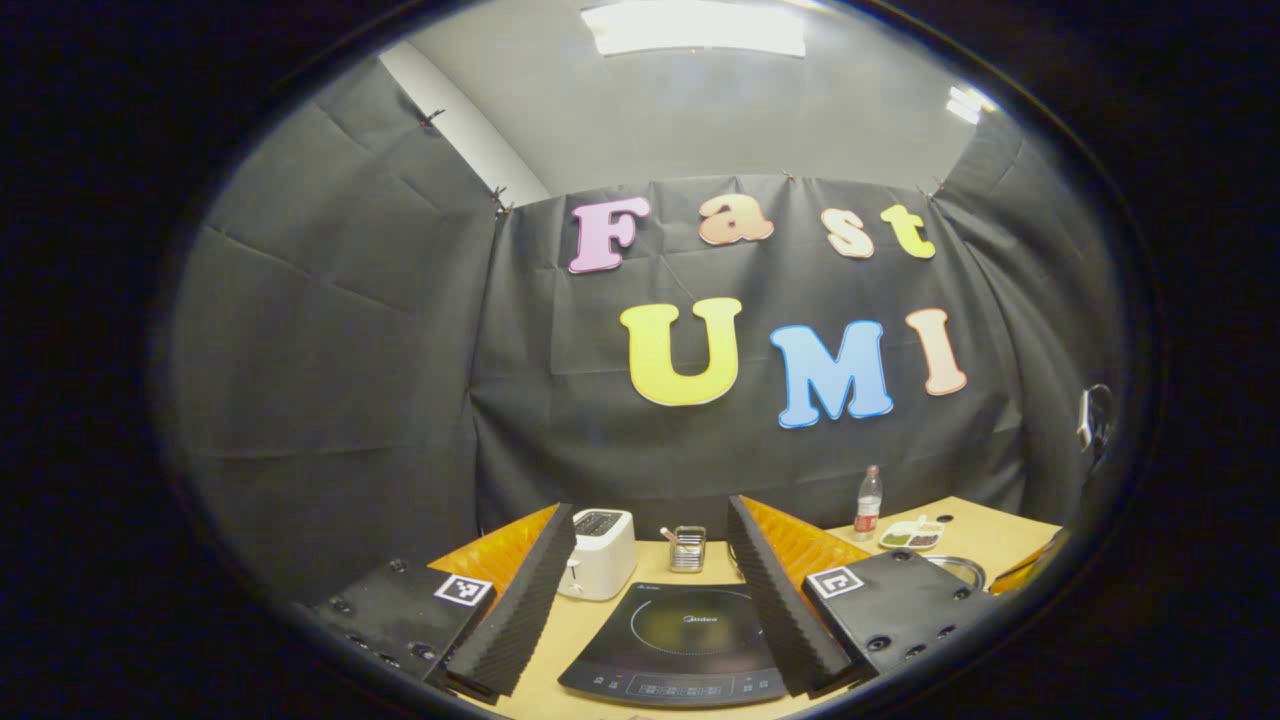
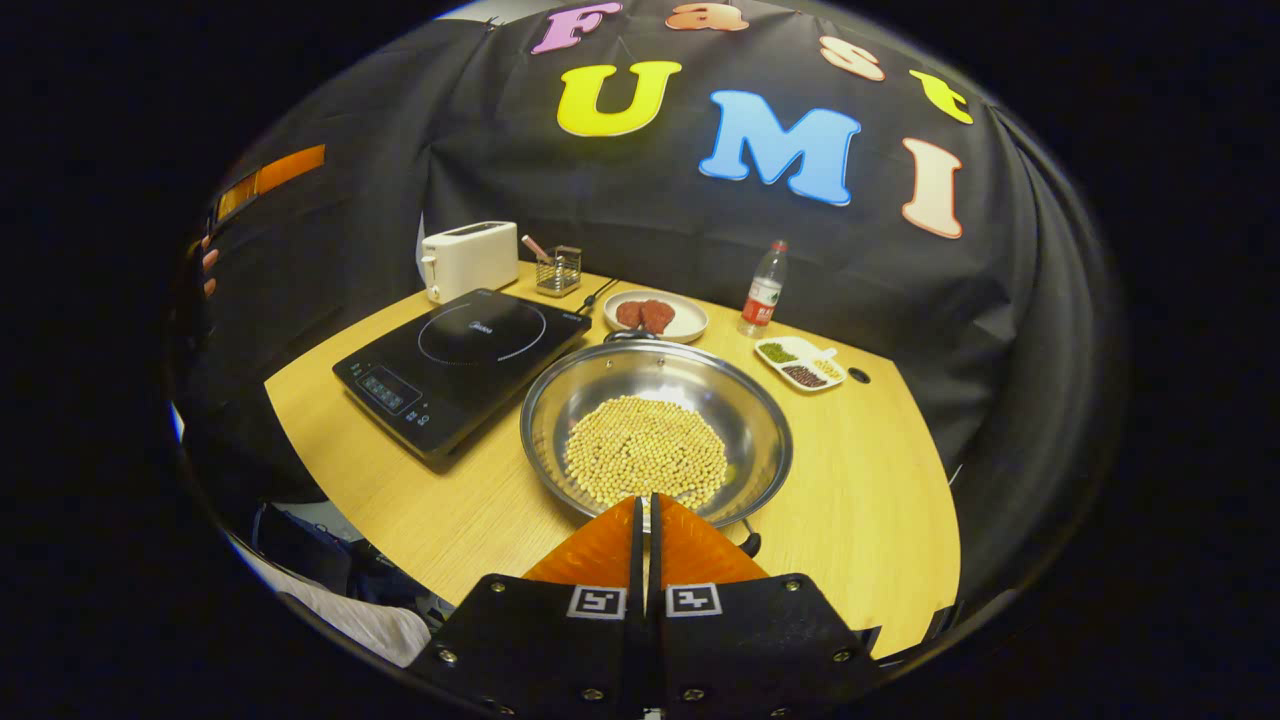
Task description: First push the handle of the pot to place it horizontally, then grasp the pot with both hands and set it on the induction cooktop.
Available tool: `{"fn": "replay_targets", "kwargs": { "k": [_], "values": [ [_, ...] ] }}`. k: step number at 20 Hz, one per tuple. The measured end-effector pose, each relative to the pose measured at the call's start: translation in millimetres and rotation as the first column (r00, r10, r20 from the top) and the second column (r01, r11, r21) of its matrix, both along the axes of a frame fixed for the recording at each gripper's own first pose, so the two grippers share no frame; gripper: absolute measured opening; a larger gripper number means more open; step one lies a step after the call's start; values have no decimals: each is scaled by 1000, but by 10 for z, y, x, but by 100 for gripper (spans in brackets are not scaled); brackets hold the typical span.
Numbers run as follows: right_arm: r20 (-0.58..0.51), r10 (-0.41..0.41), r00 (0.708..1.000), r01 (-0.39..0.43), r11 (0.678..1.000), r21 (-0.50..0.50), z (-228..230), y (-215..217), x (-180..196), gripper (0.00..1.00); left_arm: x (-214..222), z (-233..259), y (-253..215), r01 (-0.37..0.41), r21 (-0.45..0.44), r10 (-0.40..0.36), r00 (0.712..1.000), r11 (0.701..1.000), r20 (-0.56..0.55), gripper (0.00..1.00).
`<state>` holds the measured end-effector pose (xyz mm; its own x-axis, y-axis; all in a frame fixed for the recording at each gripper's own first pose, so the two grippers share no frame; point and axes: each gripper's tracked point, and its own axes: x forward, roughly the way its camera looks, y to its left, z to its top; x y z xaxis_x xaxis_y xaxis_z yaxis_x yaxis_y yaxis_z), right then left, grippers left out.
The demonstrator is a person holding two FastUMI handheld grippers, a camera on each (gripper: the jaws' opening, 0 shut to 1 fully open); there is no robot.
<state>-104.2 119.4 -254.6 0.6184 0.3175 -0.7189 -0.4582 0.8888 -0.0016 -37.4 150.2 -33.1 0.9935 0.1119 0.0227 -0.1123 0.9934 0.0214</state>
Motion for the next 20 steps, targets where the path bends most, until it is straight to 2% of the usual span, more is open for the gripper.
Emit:
{"fn": "replay_targets", "kwargs": {
  "k": [6, 9, 15, 20],
  "values": [
    [-149, 95, 984, -95, 995, 7, -431, 40, -172, 1, 252, -89, -279, 1, 4, -1, 999, 1000, -32, 100],
    [-201, 116, 973, -113, 993, 24, -615, 13, -185, 1, 390, -169, -425, 1, -2, -1, 999, 1000, -53, 100],
    [-260, 81, 962, -64, 995, 74, -711, -164, -62, 0, 613, -246, -693, 10, 6, -10, 997, 1000, -72, 100],
    [-247, 30, 968, -25, 999, 26, -808, -479, 168, 1, 777, -262, -918, 33, -8, -33, 997, 999, -74, 100]
  ]
}}
